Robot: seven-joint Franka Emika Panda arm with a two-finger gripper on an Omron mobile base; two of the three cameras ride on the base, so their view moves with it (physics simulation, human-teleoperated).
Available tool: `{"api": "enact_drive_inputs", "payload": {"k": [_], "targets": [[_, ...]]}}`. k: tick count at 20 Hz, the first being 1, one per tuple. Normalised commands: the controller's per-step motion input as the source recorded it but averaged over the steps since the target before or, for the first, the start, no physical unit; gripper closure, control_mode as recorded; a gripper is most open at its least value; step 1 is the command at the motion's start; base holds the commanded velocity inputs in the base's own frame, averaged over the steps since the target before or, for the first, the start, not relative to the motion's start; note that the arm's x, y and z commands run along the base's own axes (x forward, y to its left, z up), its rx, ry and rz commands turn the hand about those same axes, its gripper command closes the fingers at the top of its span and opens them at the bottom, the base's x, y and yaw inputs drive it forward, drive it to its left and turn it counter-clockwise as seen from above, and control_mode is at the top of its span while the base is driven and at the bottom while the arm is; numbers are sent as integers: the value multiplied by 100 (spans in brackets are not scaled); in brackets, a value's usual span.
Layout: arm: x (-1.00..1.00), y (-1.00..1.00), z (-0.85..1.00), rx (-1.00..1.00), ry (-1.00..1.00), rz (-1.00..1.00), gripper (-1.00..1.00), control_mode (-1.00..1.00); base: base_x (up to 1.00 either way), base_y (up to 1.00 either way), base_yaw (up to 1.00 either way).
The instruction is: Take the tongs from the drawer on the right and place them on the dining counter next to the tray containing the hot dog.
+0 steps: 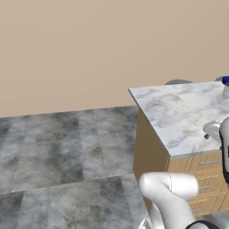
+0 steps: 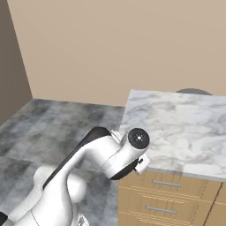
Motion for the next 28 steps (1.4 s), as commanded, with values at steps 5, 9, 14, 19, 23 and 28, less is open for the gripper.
{"api": "enact_drive_inputs", "payload": {"k": [5,9,14,19,23,28], "targets": [[-19,-96,-66,11,-2,-40,-100,-100,0,0,0],[-10,-86,-63,9,0,-44,-100,-100,0,0,0],[0,-78,-60,11,-2,-48,-100,-100,0,0,0],[-2,-66,-51,15,0,-40,-100,-100,0,0,0],[-3,-10,-5,3,-1,-3,-100,-100,0,0,0],[-30,-19,-2,12,-16,2,-100,-100,0,0,0]]}}
